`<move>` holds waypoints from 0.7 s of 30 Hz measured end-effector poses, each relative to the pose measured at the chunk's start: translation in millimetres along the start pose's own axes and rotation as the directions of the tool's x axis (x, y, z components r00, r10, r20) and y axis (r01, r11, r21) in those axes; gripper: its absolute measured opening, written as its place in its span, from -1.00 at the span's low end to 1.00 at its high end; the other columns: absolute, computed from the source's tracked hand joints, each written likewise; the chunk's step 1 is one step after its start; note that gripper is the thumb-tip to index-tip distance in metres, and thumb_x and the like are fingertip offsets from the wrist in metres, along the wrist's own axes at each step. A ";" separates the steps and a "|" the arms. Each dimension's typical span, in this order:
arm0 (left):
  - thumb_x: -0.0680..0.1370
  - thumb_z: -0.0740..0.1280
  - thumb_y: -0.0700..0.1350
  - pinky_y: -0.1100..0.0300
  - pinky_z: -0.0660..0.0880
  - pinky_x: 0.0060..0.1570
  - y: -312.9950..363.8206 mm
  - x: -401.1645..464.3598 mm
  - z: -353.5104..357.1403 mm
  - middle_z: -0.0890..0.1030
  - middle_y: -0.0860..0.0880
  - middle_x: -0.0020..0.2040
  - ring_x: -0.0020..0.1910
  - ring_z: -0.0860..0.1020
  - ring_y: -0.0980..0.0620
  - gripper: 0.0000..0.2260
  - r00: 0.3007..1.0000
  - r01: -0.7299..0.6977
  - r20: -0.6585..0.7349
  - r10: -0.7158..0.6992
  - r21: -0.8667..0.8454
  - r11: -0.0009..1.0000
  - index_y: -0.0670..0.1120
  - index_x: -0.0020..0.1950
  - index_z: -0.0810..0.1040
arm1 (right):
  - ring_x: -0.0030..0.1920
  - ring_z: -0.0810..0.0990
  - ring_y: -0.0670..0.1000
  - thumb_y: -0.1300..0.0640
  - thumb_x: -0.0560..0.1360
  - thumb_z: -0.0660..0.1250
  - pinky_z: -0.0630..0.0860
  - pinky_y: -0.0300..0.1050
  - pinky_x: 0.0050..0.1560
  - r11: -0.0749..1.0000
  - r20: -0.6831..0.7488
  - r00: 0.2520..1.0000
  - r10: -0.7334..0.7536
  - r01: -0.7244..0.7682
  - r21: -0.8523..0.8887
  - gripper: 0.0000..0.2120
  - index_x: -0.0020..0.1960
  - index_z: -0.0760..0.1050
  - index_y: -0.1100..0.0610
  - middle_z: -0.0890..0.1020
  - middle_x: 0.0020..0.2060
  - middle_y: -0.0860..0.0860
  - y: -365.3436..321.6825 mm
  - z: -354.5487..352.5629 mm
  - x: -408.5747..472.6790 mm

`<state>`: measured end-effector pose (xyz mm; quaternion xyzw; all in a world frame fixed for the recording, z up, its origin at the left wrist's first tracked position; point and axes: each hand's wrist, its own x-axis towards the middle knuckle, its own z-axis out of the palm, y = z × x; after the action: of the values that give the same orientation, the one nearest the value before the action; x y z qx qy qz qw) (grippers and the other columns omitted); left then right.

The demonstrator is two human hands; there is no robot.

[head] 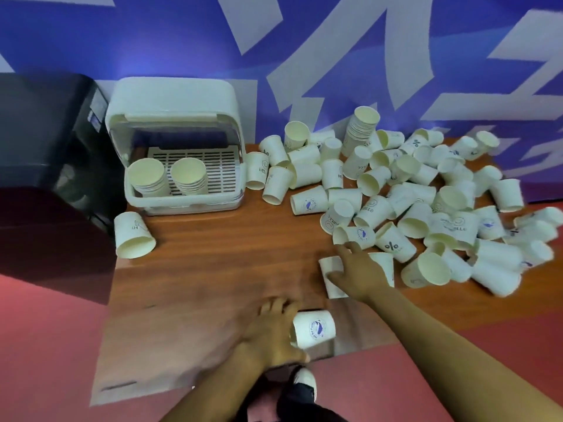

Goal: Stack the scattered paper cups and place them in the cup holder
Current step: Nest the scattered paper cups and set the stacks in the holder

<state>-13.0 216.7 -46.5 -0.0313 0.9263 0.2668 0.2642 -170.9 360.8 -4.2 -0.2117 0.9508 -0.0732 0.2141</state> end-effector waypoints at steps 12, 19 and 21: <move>0.38 0.40 0.08 0.11 0.40 0.21 21.4 -0.8 3.4 0.39 0.03 0.35 0.26 0.44 -0.07 -0.33 0.955 0.263 -0.124 -0.268 -0.054 0.963 0.09 0.43 0.21 | 0.25 0.40 0.15 -0.10 0.47 0.32 0.46 0.02 0.07 0.993 0.051 0.991 -0.120 0.119 0.009 -0.46 0.34 0.26 0.10 0.30 0.34 0.10 28.1 20.6 3.6; 0.37 0.44 0.15 0.11 0.43 0.13 15.4 -4.3 -10.1 0.41 0.03 0.27 0.24 0.45 -0.04 -0.35 0.945 0.246 -0.179 -0.274 -0.162 0.956 0.05 0.37 0.26 | -0.01 0.42 0.07 -0.05 0.45 0.37 0.33 -0.13 -0.07 0.982 0.041 0.994 -0.105 0.097 0.162 -0.63 0.07 0.31 0.13 0.45 0.05 0.12 34.3 26.8 3.6; 0.36 0.44 0.17 0.10 0.44 0.11 9.7 -4.7 -17.2 0.41 0.03 0.23 0.20 0.46 -0.04 -0.38 0.943 0.237 -0.189 -0.274 -0.197 0.951 0.01 0.31 0.29 | -0.07 0.39 0.03 -0.06 0.44 0.38 0.28 -0.14 -0.10 0.977 0.026 0.995 -0.095 0.088 0.193 -0.64 -0.02 0.25 0.08 0.45 -0.05 0.08 31.4 23.4 4.0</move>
<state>-19.0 215.9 -27.1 -0.2026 0.9109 0.3041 0.1916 -175.6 386.2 -33.9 -0.2349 0.9247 -0.1702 0.2465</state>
